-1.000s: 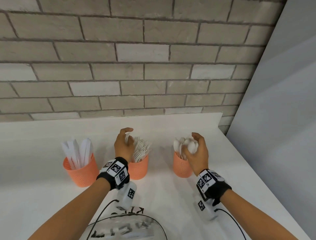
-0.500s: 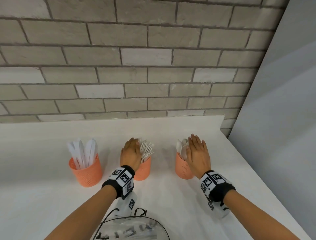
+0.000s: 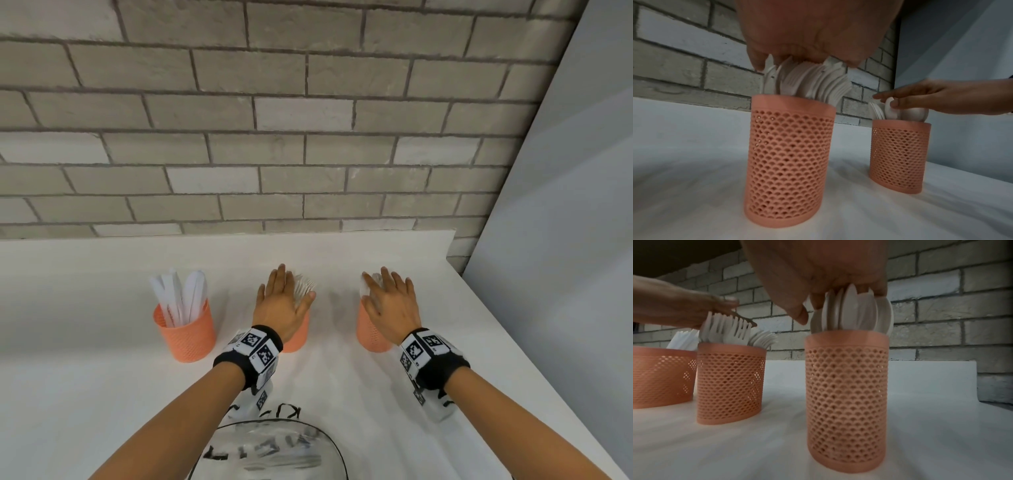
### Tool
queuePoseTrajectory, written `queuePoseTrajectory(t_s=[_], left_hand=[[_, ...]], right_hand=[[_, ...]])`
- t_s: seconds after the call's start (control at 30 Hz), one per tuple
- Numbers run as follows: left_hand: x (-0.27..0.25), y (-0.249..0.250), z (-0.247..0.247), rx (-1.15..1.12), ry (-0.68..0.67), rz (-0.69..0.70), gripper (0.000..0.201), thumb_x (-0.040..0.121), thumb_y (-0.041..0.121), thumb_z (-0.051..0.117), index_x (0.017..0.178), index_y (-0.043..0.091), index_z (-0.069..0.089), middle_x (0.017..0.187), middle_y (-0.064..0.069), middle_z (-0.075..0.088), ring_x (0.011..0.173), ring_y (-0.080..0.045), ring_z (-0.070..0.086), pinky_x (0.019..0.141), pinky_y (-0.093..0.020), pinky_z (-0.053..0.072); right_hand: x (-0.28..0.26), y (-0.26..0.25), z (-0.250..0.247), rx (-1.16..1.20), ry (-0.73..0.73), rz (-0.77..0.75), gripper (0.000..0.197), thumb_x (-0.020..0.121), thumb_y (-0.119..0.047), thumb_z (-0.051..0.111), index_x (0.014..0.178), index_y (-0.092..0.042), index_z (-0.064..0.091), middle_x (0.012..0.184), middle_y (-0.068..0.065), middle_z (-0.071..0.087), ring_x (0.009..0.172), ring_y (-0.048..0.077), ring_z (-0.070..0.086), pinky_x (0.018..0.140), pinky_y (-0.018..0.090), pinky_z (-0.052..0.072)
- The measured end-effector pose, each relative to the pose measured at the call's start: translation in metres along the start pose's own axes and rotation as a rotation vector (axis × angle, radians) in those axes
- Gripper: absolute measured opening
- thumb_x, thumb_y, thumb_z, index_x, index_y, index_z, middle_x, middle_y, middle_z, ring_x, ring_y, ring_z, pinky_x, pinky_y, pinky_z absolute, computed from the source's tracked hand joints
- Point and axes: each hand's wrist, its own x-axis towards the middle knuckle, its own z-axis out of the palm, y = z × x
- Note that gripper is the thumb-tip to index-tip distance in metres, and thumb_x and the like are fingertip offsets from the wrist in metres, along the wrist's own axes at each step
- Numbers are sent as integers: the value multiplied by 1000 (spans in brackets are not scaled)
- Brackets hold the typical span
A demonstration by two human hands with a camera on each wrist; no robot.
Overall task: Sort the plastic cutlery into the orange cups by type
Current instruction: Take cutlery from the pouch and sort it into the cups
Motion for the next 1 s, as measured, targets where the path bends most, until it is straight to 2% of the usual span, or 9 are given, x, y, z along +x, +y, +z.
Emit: queuePoseTrajectory(t_s=[0.17,0.27,0.37,0.47,0.6,0.73,0.87,0.97,1.0], left_hand=[[-2,4,-25,-175,-43,-49,70,94,55,25,150,20,0,159,-6,1,147,-22,-2,118,-46,0],[-8,3,-49,-381,40,-24,67,96,45,37,150,16,10,157,-12,16,146,-26,11,118,-41,13],[-25,-5,-75,-552,113,41,45,92,27,53,134,14,40,139,-9,46,132,-26,41,101,-27,32],[-56,-14,-96,-622,102,118,14,88,14,60,100,16,53,111,3,57,115,-17,53,98,-27,38],[-110,-28,-105,-581,-38,145,8,86,11,62,81,17,59,99,3,62,104,-12,54,99,-28,36],[-156,-54,-89,-412,-172,88,7,81,20,69,75,19,66,116,1,56,109,-6,47,100,-26,32],[-191,-70,-63,-352,-261,24,15,78,23,72,65,26,66,126,2,47,118,-7,41,98,-24,28],[-205,-77,-43,-260,-233,-5,2,80,30,69,80,30,67,139,-4,40,132,-15,33,105,-27,28],[-209,-79,-38,-227,-212,-25,12,81,32,68,92,30,67,143,-6,35,134,-19,33,107,-28,28]], right_hand=[[-2,-5,-21,90,-102,36,56,95,-43,34,146,-20,31,154,20,22,144,31,18,117,45,9],[-15,-22,-39,375,39,-49,38,94,-26,50,130,-13,54,139,16,47,132,29,40,111,37,27],[-39,-55,-60,587,23,-204,19,88,-16,58,102,-10,70,100,6,70,93,17,62,83,28,47],[-73,-95,-74,693,-133,-338,9,81,-15,64,77,-9,70,72,4,70,64,14,61,63,25,49],[-123,-138,-66,601,-489,-548,13,82,-18,65,81,-7,73,76,8,73,57,7,58,64,23,50],[-145,-155,-33,241,-653,-599,22,88,-17,56,101,-6,71,103,10,71,90,21,65,84,31,51],[-144,-162,-13,15,-712,-485,41,89,-23,58,128,-9,52,130,13,56,120,29,51,99,35,40],[-143,-168,-8,-122,-751,-459,59,84,-31,64,134,-8,43,136,15,49,126,32,45,107,44,34],[-145,-170,-5,-156,-764,-448,61,84,-32,65,135,-8,41,136,15,48,126,32,45,108,45,33]])
